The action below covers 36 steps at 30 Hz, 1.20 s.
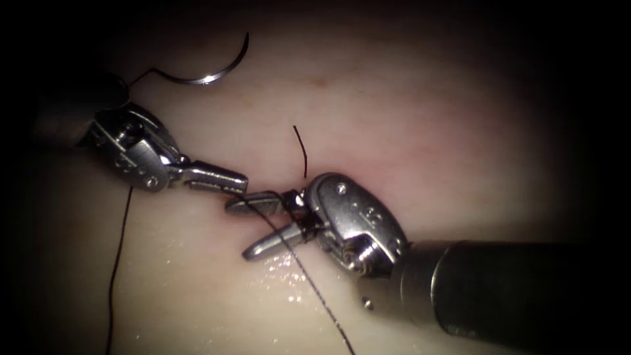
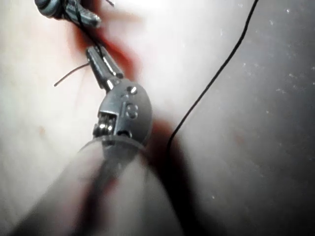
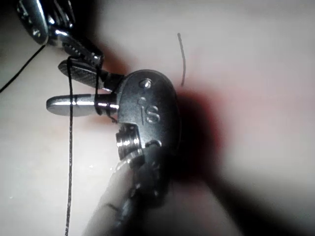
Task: Wound Closure
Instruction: Wrap suture twice, counter-clockwise, around the right jaws
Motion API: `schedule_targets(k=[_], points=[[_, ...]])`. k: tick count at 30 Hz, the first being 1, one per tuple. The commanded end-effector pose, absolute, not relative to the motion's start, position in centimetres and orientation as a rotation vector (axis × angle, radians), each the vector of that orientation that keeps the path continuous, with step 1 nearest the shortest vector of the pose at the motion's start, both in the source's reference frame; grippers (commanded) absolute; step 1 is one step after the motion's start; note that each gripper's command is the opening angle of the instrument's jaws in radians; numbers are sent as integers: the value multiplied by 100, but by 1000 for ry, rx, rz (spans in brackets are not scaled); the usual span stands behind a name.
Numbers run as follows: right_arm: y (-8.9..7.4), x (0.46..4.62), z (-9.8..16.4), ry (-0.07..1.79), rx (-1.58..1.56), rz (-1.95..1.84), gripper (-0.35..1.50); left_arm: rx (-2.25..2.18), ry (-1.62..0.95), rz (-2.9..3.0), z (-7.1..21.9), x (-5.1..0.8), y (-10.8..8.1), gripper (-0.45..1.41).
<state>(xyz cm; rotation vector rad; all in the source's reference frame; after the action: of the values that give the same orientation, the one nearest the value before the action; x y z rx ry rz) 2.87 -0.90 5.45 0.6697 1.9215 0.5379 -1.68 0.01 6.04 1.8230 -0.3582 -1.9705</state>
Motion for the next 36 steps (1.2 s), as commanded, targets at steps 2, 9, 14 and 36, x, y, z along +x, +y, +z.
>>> schedule_targets(k=[2, 9, 14, 36], points=[[-88, 288, 552, 1907, 642, 552, 51, 1824, -353, -1968, 609, -173, -5, -45], [-82, 279, 555, 1859, 591, 508, 51, 1918, -327, -1990, 598, -171, -7, -45], [-78, 278, 556, 1850, 578, 500, 51, 2074, -275, -1892, 590, -172, -9, -45], [-95, 294, 547, 1953, 641, 566, 51, 1987, -362, -2031, 604, -184, -4, -45]])
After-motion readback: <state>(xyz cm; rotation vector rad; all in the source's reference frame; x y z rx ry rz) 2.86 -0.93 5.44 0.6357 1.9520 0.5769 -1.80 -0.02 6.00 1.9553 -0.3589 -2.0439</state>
